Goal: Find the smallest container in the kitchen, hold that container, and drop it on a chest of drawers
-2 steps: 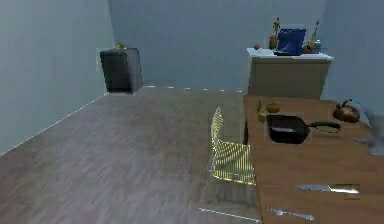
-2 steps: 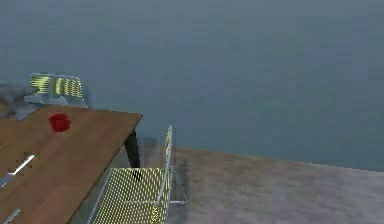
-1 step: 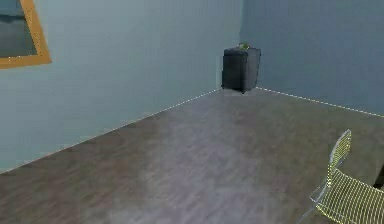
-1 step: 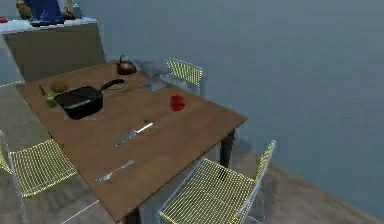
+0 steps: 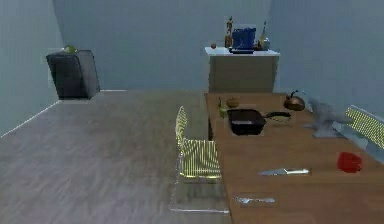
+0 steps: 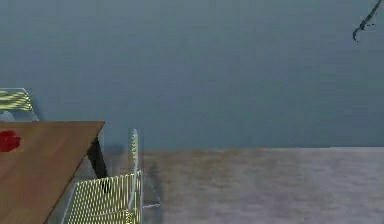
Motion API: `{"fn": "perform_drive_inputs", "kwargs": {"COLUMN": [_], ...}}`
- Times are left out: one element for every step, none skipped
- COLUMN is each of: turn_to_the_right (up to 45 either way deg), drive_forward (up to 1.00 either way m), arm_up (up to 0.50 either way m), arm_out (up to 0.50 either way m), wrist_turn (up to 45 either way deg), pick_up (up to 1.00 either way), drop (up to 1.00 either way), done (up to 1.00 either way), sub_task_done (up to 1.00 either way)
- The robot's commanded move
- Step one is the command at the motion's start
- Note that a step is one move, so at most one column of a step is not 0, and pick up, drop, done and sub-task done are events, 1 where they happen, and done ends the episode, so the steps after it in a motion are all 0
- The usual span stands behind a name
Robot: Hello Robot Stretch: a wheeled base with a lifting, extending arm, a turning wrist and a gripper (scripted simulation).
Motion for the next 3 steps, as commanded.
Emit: {"fn": "perform_drive_inputs", "kwargs": {"turn_to_the_right": [45.0, 45.0, 18.0], "drive_forward": [0.0, 0.0, 0.0], "arm_up": [0.0, 0.0, 0.0], "arm_out": [0.0, 0.0, 0.0], "wrist_turn": [0.0, 0.0, 0.0], "pick_up": [0.0, 0.0, 0.0], "drop": [0.0, 0.0, 0.0], "done": [0.0, 0.0, 0.0], "sub_task_done": [0.0, 0.0, 0.0]}}
